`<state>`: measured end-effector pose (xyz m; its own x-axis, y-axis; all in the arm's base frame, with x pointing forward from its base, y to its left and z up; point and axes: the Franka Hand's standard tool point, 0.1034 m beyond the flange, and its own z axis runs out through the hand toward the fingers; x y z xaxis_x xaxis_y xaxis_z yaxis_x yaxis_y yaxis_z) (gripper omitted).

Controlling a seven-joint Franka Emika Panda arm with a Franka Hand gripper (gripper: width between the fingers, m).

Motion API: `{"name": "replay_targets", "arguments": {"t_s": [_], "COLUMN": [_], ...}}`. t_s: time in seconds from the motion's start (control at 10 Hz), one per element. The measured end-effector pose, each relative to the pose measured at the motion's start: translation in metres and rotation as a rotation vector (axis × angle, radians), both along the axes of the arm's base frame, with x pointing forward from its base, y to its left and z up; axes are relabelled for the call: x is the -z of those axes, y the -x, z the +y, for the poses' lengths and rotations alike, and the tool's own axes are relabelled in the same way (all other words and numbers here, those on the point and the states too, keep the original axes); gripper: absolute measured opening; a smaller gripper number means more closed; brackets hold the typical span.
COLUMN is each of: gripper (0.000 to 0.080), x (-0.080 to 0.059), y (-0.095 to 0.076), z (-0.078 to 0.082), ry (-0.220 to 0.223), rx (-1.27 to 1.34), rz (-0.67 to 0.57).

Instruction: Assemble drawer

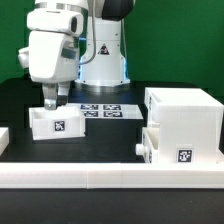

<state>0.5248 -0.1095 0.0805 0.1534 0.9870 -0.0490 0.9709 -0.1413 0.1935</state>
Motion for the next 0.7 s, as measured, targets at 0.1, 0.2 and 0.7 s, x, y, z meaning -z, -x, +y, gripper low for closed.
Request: {"name": "replay_targets", "arguments": {"t_s": [0.1,0.2,0.7], "gripper": [0.0649,0.0649,0.0649], "x": [0.002,0.003,0.002], "y": [-0.001,-0.001,0.016], "z": [0.0,0.0,-0.004], "ry": [0.0,0.0,-0.043], "rx": [-0.002,-0.002,0.193], "rz": [0.003,0.004,-0.085]}}
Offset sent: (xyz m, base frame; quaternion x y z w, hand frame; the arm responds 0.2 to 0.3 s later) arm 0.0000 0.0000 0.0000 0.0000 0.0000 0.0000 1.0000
